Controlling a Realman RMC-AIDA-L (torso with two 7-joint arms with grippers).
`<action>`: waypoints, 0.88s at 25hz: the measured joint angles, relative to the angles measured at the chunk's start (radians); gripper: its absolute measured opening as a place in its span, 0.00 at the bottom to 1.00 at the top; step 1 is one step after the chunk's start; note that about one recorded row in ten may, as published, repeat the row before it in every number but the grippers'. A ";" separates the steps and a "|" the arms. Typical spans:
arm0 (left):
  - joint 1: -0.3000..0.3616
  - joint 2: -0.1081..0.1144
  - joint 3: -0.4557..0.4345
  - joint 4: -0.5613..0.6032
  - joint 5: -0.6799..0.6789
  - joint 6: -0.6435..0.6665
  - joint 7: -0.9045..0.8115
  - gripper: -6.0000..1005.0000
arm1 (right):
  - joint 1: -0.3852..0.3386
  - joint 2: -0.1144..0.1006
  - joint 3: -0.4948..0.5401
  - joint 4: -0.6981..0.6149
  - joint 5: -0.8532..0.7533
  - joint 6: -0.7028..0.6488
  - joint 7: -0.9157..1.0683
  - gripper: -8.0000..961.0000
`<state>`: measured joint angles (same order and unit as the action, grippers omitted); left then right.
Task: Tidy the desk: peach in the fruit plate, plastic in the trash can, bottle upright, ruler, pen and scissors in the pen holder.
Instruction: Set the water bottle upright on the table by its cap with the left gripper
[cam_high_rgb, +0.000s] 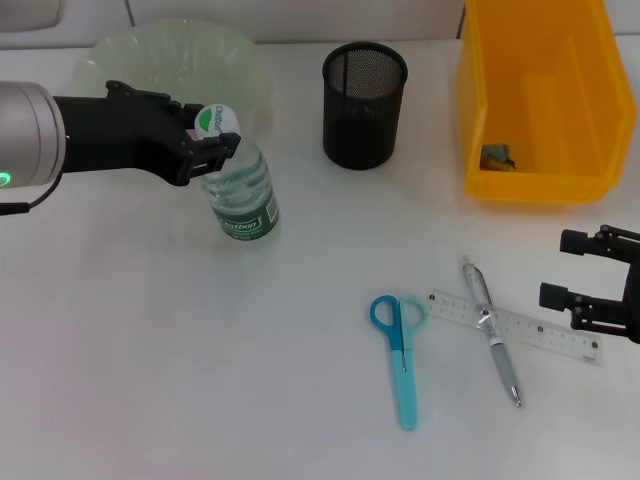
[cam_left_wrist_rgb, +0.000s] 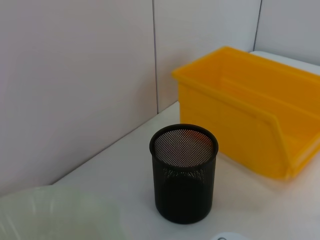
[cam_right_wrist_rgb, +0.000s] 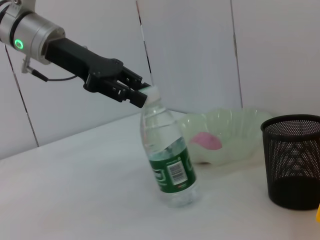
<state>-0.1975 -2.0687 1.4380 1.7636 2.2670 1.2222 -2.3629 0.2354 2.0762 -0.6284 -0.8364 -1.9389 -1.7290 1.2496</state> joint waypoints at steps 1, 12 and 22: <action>0.000 0.000 0.001 -0.001 0.004 -0.001 0.000 0.44 | 0.001 0.000 0.003 -0.001 0.000 -0.003 0.003 0.80; -0.001 -0.001 -0.002 0.011 0.019 0.002 -0.010 0.43 | 0.002 0.001 0.004 -0.003 0.003 -0.007 0.007 0.80; -0.009 -0.001 -0.013 -0.020 0.018 -0.011 -0.004 0.43 | 0.001 0.001 0.004 -0.003 0.003 -0.013 0.007 0.80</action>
<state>-0.2069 -2.0693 1.4253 1.7440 2.2845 1.2111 -2.3665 0.2368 2.0770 -0.6243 -0.8393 -1.9358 -1.7416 1.2570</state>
